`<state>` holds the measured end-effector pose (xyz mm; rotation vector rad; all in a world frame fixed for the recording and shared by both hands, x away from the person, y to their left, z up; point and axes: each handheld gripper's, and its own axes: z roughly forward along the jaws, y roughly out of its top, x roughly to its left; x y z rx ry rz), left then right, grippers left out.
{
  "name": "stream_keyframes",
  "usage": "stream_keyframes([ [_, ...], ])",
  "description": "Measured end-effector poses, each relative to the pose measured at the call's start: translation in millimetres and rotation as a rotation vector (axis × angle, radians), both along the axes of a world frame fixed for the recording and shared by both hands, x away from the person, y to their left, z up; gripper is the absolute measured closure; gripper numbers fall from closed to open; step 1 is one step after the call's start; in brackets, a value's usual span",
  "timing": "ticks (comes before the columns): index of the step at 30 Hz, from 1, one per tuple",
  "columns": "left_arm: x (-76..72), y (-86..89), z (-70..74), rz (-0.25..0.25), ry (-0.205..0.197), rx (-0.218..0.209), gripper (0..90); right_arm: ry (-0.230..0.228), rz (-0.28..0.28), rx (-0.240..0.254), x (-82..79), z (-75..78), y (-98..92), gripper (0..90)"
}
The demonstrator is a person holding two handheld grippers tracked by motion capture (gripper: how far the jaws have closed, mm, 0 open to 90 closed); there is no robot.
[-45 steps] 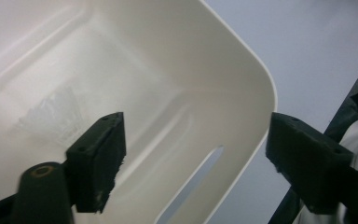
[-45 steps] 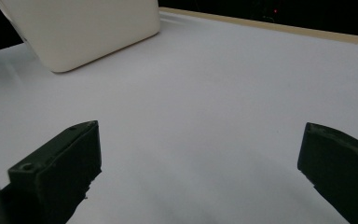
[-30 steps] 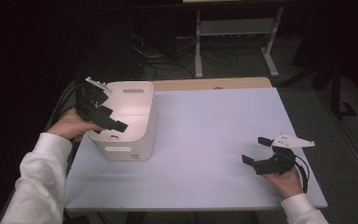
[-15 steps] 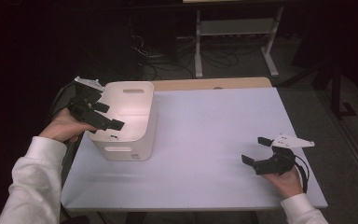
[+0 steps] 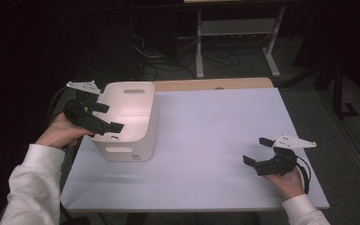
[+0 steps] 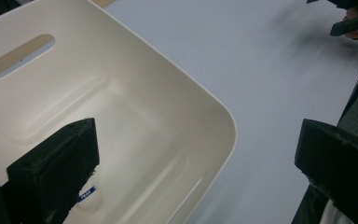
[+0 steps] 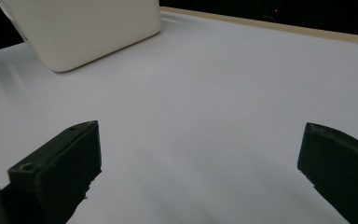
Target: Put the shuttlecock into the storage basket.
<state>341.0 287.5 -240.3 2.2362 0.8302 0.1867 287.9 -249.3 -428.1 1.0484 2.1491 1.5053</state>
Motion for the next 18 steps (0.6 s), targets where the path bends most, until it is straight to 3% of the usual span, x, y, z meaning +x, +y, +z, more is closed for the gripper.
stream_keyframes([
  [18, -21.1, 13.2, -10.5, 0.021, -0.061, -0.096, 0.0, 0.000, 0.001, -0.001, 0.0, 0.0, 0.2, 0.0],
])
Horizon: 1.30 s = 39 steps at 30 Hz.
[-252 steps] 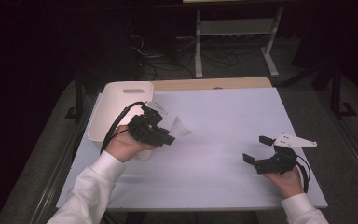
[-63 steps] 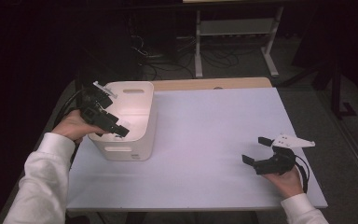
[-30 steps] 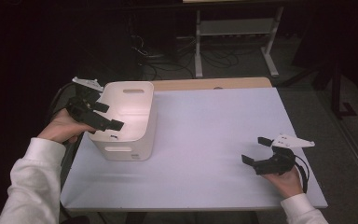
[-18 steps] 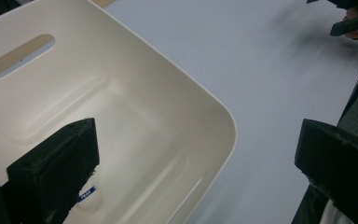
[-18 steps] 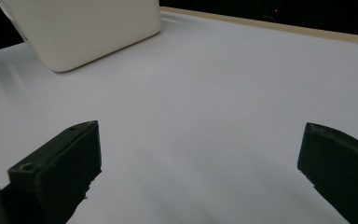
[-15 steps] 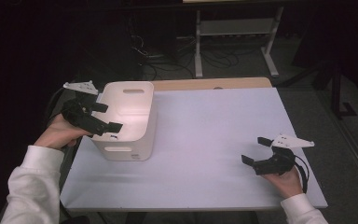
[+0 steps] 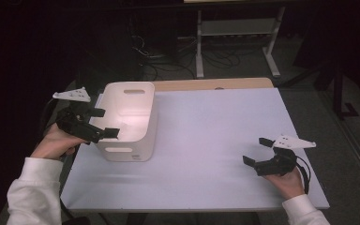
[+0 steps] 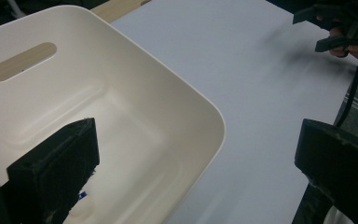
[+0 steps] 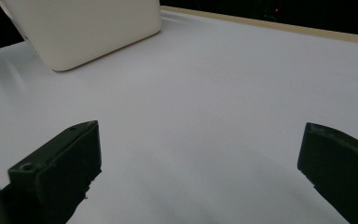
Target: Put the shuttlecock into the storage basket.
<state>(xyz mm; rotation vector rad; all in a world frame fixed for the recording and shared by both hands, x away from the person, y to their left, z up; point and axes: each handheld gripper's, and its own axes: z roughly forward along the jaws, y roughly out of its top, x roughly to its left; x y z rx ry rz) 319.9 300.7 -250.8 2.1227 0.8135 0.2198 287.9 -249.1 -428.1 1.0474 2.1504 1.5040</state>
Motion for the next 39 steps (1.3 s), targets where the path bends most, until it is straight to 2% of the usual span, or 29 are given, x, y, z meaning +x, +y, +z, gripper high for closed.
stream_keyframes([
  [5, -6.1, 2.3, -2.7, -0.005, -0.026, -0.019, 0.0, 0.016, 0.000, -0.003, -0.4, -0.3, 1.0, 0.0],
  [11, -12.7, 7.2, -8.5, 0.001, -0.046, -0.065, 0.0, 0.007, -0.002, -0.006, -0.1, -0.6, 1.0, 0.0],
  [16, -17.3, 9.2, -15.1, -0.013, -0.054, -0.085, 0.0, 0.009, -0.002, -0.009, 0.3, -0.9, 0.7, 0.0],
  [19, -21.5, 8.7, -19.1, -0.017, -0.071, -0.115, 0.0, 0.008, -0.001, -0.008, 0.0, -0.6, 0.7, 0.0],
  [21, -23.8, 7.8, -21.5, -0.019, -0.086, -0.120, 0.0, 0.006, -0.002, -0.009, -0.1, -0.4, 0.6, 0.0],
  [28, -35.3, 3.5, -30.4, -0.042, -0.094, -0.114, 0.0, 0.001, -0.004, -0.008, 0.1, -0.5, 0.3, 0.0],
  [30, -38.2, 4.5, -32.3, -0.035, -0.105, -0.132, 0.0, 0.003, -0.005, -0.006, -0.5, -0.2, 0.3, 0.0],
  [35, -40.9, 6.2, -38.4, -0.031, -0.120, -0.136, 0.0, 0.002, -0.004, -0.009, -0.1, -0.5, 0.4, 0.0],
  [39, -44.2, 6.2, -44.5, -0.035, -0.152, -0.162, 0.0, 0.002, -0.009, -0.007, -0.7, -0.1, 0.3, 0.0],
])
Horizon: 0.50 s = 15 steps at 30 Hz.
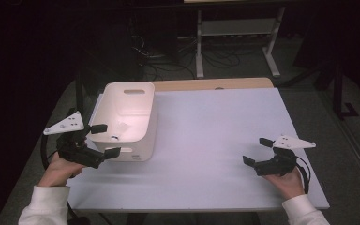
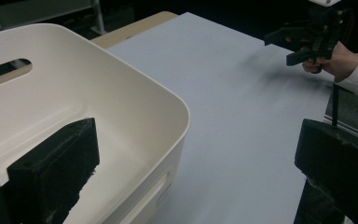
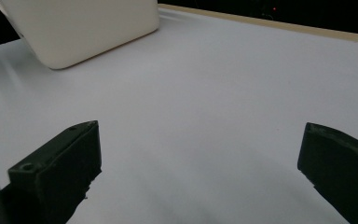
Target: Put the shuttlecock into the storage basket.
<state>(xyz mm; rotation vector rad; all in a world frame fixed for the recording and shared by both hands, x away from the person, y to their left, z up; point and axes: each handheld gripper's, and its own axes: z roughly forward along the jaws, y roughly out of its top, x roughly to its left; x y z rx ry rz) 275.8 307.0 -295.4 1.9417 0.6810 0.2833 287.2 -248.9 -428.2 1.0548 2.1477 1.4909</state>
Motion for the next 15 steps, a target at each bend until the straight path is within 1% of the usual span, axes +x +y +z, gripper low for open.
stream_keyframes([
  [2, -1.6, 0.2, -2.6, -0.003, -0.006, -0.008, 0.0, -0.004, -0.002, 0.001, -0.6, 0.5, -0.3, 0.0],
  [4, -2.4, 0.1, -5.3, -0.001, -0.004, -0.005, 0.0, -0.003, -0.003, 0.001, -0.7, 0.6, -0.4, 0.0],
  [5, -2.3, 0.2, -6.4, -0.005, -0.011, -0.004, 0.0, -0.002, -0.003, 0.002, -0.7, 0.5, -0.1, 0.0],
  [8, -3.6, 0.0, -11.0, -0.013, -0.017, -0.014, 0.0, -0.001, -0.001, -0.002, -0.6, 0.3, 0.4, 0.0],
  [9, -4.3, -0.7, -13.1, -0.013, -0.014, -0.040, 0.0, -0.003, -0.001, -0.001, -0.6, 0.3, 0.4, 0.0],
  [10, -4.6, -1.1, -14.7, -0.015, -0.015, -0.054, 0.0, -0.003, -0.001, 0.000, -0.6, 0.4, 0.4, 0.0],
  [11, -4.7, -1.0, -16.1, -0.016, -0.021, -0.048, 0.0, -0.004, -0.003, 0.001, -0.7, 0.4, 0.3, 0.0],
  [14, -5.7, -3.3, -21.1, -0.009, -0.023, -0.055, 0.0, -0.005, -0.002, 0.001, -0.8, 0.7, 0.0, 0.0],
  [15, -6.7, -4.2, -22.5, -0.002, -0.025, -0.067, 0.0, -0.005, -0.002, 0.002, -0.9, 0.8, -0.1, 0.0],
])
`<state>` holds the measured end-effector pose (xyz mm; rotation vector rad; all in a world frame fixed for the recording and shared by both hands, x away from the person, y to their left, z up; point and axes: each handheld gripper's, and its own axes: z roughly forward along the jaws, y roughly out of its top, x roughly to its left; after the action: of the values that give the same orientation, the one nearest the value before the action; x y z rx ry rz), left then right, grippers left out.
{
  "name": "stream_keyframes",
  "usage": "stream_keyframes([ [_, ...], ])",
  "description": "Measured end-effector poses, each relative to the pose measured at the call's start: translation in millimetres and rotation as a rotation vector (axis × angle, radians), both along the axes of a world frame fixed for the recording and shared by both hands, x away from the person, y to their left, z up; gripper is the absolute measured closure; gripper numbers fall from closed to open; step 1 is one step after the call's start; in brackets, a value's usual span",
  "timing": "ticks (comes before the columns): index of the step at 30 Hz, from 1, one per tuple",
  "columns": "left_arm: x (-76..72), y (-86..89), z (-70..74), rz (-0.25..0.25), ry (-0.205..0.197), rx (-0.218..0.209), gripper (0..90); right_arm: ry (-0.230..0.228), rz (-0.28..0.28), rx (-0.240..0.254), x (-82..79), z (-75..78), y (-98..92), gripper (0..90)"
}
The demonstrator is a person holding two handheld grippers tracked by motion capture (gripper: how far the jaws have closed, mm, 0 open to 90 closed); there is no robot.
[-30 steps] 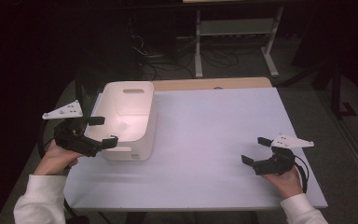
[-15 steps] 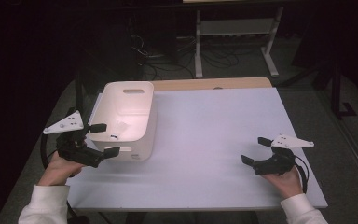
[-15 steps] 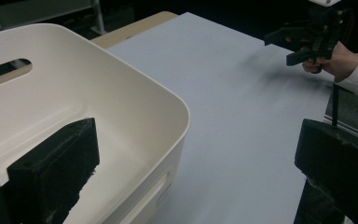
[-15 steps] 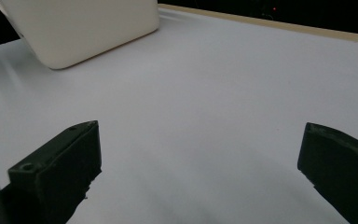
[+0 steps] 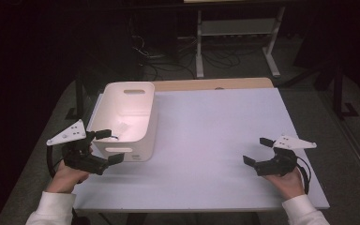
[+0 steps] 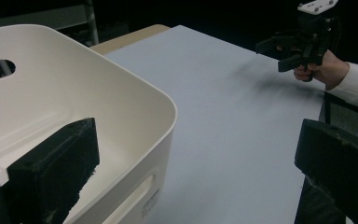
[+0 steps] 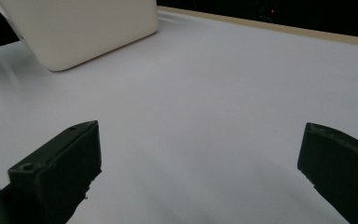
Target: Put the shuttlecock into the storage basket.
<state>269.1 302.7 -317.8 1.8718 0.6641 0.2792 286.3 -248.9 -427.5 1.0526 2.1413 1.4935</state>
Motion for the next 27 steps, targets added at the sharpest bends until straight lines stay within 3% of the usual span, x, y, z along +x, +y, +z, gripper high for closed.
stream_keyframes([
  [16, -12.9, 7.7, -19.8, 0.041, -0.014, -0.081, 0.0, 0.001, 0.002, 0.002, -0.4, 0.6, -0.4, 0.0],
  [22, -17.2, 10.4, -23.9, 0.046, -0.041, -0.120, 0.0, 0.001, 0.003, 0.002, -0.2, 0.3, -0.1, 0.0],
  [27, -21.2, 11.7, -29.8, 0.039, -0.046, -0.115, 0.0, 0.002, 0.004, 0.002, -0.1, 0.2, 0.0, 0.0],
])
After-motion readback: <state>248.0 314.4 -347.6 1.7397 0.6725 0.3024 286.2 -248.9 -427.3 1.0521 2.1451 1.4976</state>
